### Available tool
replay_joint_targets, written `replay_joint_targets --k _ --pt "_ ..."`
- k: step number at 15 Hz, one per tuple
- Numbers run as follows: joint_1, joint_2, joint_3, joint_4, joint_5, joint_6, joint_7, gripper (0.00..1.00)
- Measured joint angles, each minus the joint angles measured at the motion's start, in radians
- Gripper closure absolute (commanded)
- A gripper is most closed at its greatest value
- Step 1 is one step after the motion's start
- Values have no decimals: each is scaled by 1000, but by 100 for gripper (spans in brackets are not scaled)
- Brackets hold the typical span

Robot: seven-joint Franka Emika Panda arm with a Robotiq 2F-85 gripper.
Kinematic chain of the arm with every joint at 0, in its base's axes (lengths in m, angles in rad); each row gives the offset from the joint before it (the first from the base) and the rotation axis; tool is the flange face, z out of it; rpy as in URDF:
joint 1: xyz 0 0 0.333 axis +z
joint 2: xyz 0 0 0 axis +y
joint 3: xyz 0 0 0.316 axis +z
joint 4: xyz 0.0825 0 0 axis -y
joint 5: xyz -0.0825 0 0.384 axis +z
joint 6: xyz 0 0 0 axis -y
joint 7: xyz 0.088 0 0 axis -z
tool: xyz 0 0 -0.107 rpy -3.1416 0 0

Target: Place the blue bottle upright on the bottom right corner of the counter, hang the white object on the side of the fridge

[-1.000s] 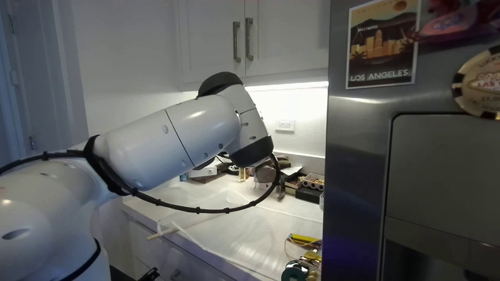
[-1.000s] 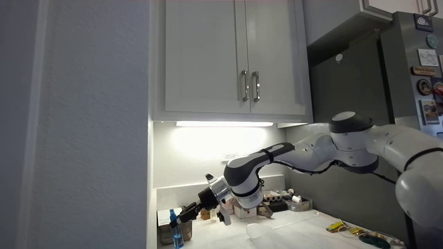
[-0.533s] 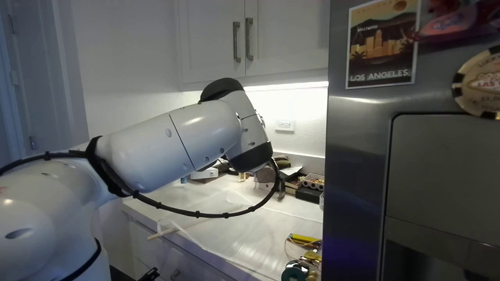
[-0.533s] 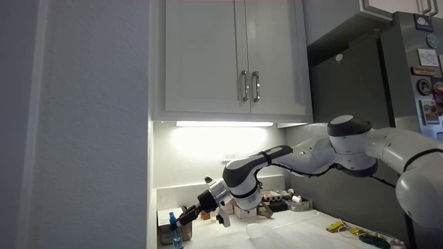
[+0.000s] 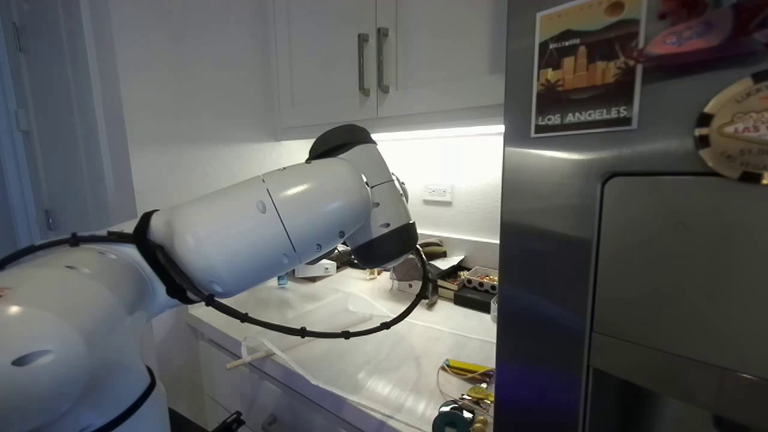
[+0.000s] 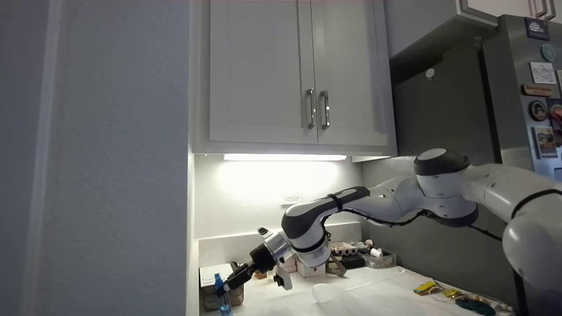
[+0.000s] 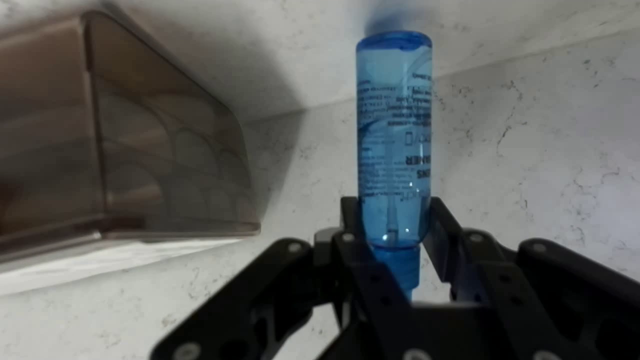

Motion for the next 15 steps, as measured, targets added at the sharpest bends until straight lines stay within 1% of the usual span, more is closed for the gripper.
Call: replay_joint_targets --k 2,3,4,5,8,9,10,15 --pt "3 2 -1 9 0 -13 0 90" --pt "4 3 -2 14 0 -18 0 48" --pt "5 3 -2 17 0 -25 0 39" --pt "6 4 -3 21 0 -33 0 34" --pt "7 5 -3 31 0 -51 0 10" --pt "7 5 -3 33 0 -54 0 3" --pt "7 5 -3 35 0 -57 0 0" --pt "8 5 -3 39 0 -70 0 0"
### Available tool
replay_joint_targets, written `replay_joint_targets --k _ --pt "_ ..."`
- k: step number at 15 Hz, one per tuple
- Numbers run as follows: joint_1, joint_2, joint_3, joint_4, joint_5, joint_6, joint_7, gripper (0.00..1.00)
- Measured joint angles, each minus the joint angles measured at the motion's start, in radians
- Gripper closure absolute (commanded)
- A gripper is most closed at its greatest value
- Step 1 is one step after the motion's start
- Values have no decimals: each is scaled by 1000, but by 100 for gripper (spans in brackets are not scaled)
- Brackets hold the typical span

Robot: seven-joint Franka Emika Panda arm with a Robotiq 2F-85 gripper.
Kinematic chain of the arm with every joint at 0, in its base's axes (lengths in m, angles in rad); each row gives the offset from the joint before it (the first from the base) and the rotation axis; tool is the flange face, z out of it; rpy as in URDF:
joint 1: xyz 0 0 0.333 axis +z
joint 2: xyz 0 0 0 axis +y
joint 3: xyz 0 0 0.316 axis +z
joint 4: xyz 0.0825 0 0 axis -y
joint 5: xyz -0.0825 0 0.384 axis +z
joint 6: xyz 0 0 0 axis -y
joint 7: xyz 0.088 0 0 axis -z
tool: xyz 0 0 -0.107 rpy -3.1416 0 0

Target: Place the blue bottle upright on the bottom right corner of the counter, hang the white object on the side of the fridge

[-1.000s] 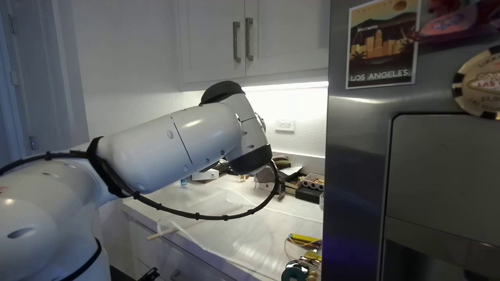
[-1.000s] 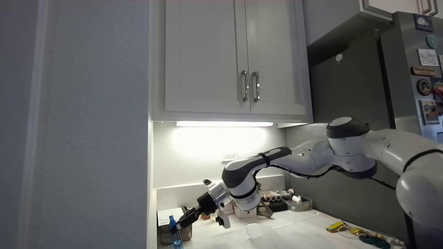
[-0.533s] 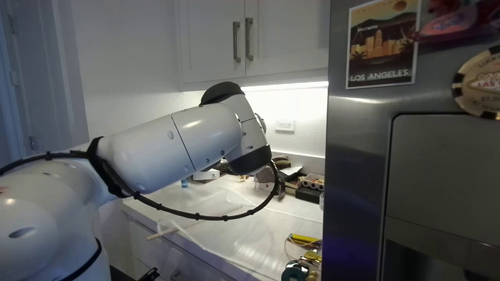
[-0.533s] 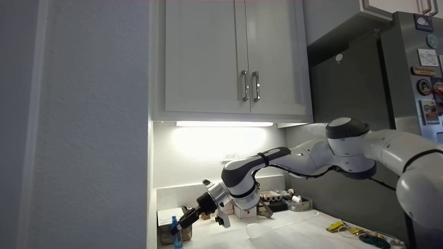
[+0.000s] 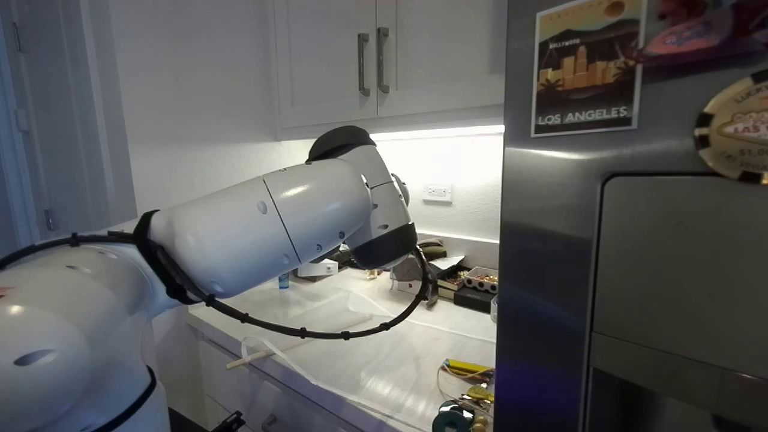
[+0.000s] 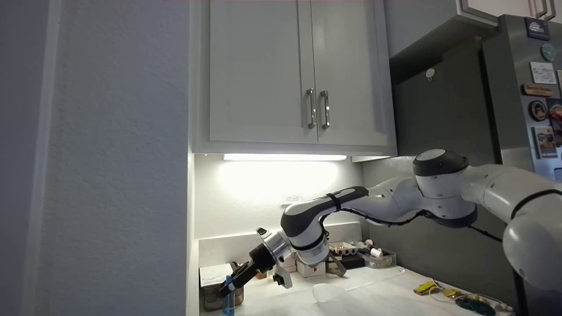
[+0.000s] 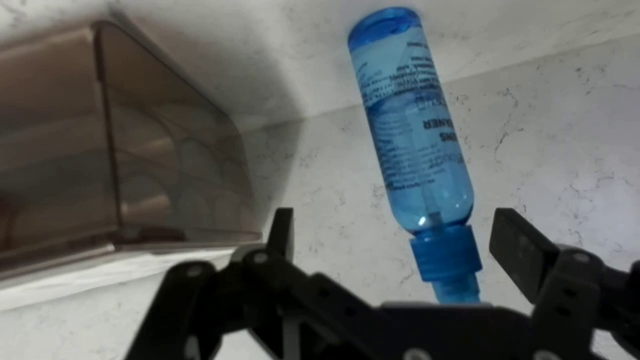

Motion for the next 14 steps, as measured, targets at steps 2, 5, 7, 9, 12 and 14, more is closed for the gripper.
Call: replay_joint_targets --k 2,5,7,9,12,14 --pt "1 0 1 0 0 0 0 0" --pt "3 0 5 0 0 0 -4 0" --pt "8 -3 6 -1 0 1 -20 0" --pt "13 -9 8 -4 -4 4 -41 0" --pt "21 -21 9 -10 -28 24 -62 0" --pt "22 -32 9 -21 -37 51 -78 0"
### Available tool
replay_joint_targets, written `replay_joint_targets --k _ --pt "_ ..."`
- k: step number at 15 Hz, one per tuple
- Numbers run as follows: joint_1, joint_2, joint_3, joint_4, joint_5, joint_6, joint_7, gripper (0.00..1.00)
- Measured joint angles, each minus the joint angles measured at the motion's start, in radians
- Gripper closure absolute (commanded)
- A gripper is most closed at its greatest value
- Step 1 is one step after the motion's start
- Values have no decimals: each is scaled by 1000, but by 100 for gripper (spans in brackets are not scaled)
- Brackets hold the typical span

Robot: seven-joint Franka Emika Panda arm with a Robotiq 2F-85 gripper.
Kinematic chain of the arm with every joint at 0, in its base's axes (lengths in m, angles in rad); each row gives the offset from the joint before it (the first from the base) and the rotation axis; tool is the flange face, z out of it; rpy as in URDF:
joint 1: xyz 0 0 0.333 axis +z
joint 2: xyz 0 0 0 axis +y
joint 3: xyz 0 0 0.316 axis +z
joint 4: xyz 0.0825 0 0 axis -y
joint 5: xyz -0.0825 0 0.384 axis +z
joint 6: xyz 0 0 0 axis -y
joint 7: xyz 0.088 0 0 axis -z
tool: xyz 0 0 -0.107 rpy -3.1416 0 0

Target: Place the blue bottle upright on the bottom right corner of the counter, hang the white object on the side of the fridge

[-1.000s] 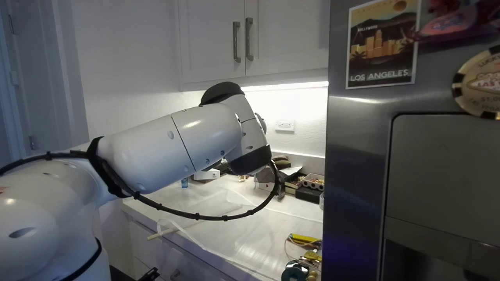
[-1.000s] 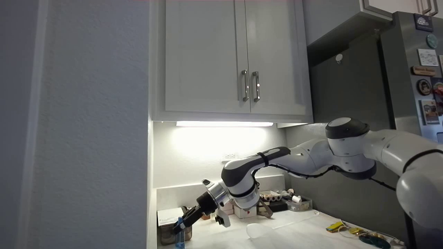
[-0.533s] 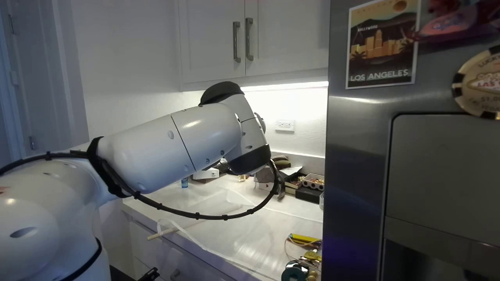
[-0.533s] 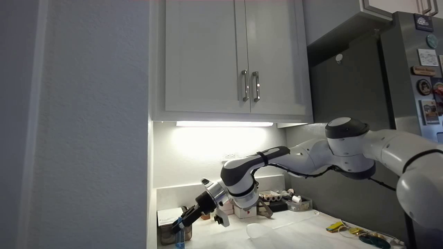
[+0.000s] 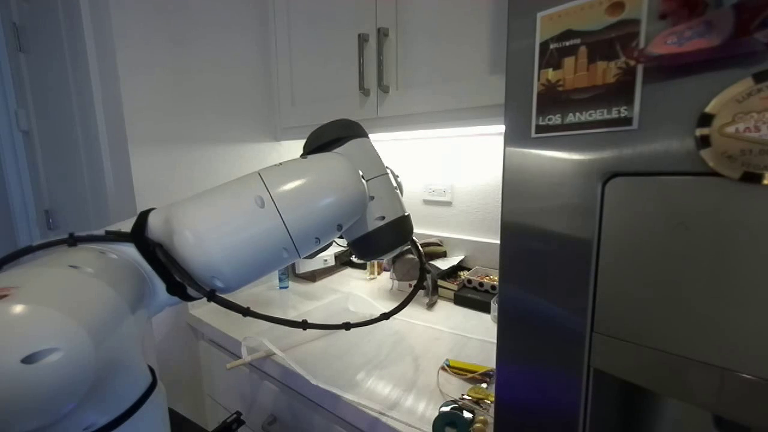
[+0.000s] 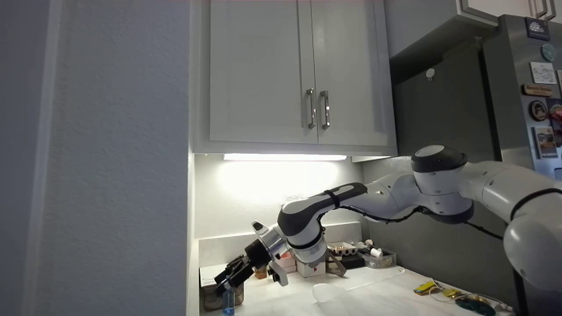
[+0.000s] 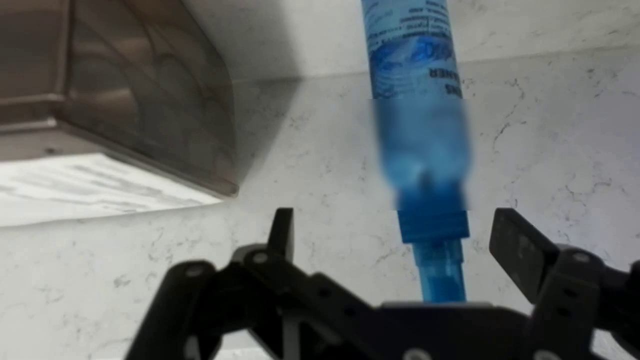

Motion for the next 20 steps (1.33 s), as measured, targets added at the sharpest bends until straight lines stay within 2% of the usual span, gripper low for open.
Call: replay_joint_targets --k 10,20 --pt "-14 -54 -3 -93 -103 184 -3 0" --pt "-16 -76 -10 -118 -178 280 0 0"
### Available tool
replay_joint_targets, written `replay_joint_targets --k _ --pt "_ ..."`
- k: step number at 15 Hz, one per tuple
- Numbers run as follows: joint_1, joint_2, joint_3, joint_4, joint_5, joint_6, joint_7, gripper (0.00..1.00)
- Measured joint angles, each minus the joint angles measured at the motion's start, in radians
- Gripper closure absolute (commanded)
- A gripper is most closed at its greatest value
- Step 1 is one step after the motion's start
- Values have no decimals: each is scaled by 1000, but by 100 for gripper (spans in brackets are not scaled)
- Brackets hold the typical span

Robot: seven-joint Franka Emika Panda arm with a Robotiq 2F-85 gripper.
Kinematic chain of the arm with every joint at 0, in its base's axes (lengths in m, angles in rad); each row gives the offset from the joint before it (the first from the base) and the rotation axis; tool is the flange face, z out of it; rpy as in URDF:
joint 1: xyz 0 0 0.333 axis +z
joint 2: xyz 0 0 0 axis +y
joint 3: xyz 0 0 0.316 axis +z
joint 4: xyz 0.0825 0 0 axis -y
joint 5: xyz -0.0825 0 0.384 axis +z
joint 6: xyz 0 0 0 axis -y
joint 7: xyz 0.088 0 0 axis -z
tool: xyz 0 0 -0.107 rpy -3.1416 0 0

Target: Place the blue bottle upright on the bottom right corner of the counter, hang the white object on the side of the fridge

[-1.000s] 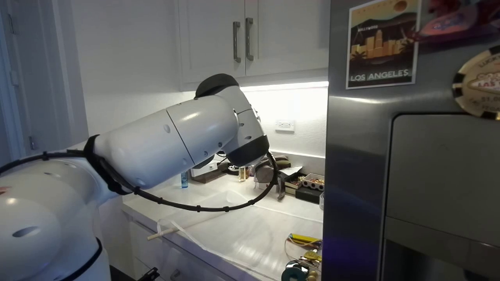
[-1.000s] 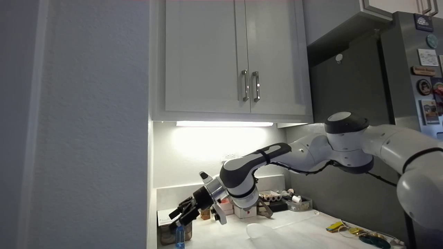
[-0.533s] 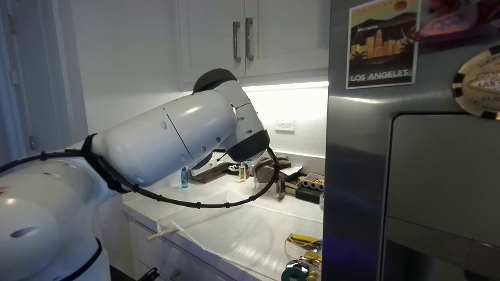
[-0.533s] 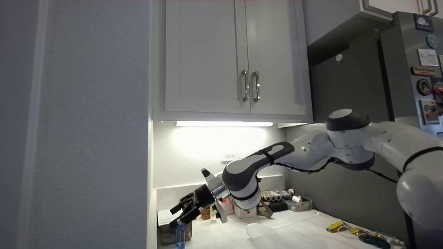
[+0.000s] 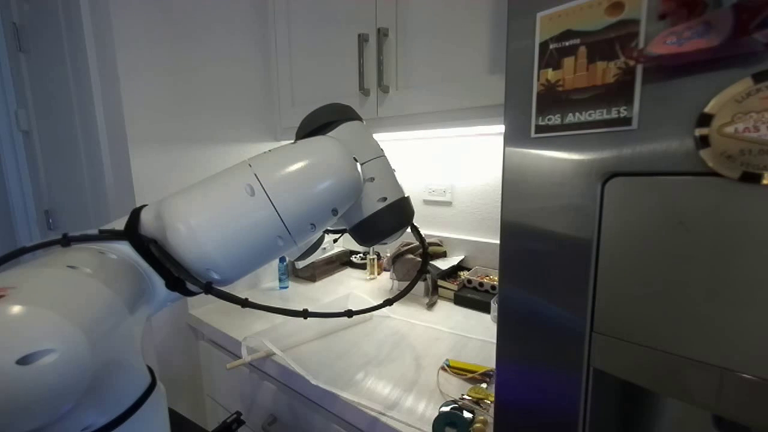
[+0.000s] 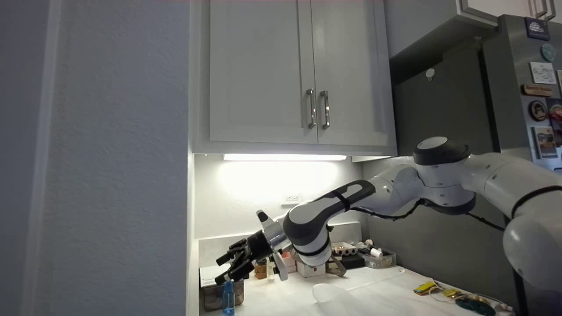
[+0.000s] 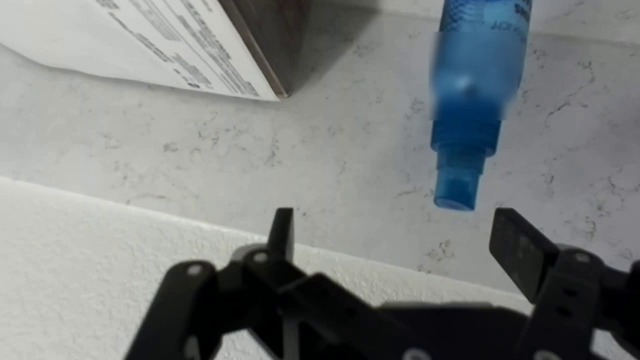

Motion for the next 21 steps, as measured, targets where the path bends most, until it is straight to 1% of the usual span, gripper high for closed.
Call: replay_joint_targets --k 5,7,9,11,14,17,21 --pt "0 0 -5 -7 -37 71 2 0" --pt "3 -8 -21 -8 -51 108 4 0" --pt "11 -27 -49 -8 -55 152 8 0" --pt "27 -61 -82 -8 -55 209 38 0" --pt "69 -143 -155 -8 -55 278 113 0" --pt "99 -213 -201 -9 10 273 121 0" --pt "142 -272 -250 -16 87 272 121 0"
